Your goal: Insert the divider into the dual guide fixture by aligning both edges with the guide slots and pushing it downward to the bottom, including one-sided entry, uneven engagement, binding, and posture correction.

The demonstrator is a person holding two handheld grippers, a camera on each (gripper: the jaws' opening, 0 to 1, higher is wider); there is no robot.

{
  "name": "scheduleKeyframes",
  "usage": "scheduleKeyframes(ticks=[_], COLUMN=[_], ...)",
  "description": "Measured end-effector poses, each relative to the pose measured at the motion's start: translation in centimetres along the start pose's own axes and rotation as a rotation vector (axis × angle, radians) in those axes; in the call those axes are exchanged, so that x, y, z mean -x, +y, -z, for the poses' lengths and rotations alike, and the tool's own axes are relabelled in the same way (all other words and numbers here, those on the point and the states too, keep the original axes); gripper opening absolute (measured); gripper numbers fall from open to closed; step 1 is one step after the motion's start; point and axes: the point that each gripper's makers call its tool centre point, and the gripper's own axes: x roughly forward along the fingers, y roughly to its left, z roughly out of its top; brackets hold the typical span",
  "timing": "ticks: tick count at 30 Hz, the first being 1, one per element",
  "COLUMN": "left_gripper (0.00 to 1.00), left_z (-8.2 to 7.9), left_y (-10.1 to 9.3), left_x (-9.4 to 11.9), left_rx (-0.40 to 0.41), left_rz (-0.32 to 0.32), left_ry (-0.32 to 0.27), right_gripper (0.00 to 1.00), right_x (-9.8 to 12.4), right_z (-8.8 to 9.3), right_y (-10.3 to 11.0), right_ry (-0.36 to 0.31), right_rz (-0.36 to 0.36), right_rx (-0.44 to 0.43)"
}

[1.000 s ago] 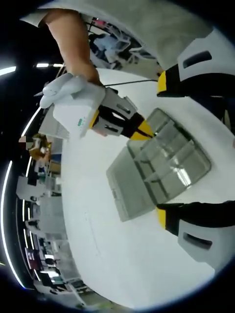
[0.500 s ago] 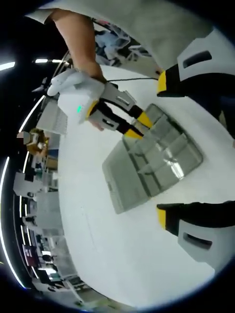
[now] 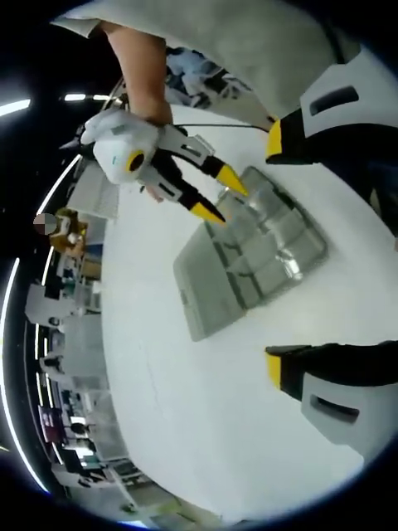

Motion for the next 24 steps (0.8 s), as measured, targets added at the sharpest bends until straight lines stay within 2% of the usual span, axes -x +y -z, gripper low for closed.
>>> scheduleKeyframes(ticks=[13,24], left_gripper=[0.87,0.87], left_z=[1.0,1.6], left_y=[1.8,3.9], left_x=[1.9,3.2], left_rx=[-0.014,-0.027], left_rz=[-0.028,-0.057], left_ry=[0.02,0.031], right_gripper=[0.33,0.38], right_x=[1.2,1.7], right_z=[-0.7,-0.9], right_y=[0.9,1.8], right_ry=[-0.08,-0.107], right_rz=[0.006,-0.006], right_rx=[-0.042,-0.042])
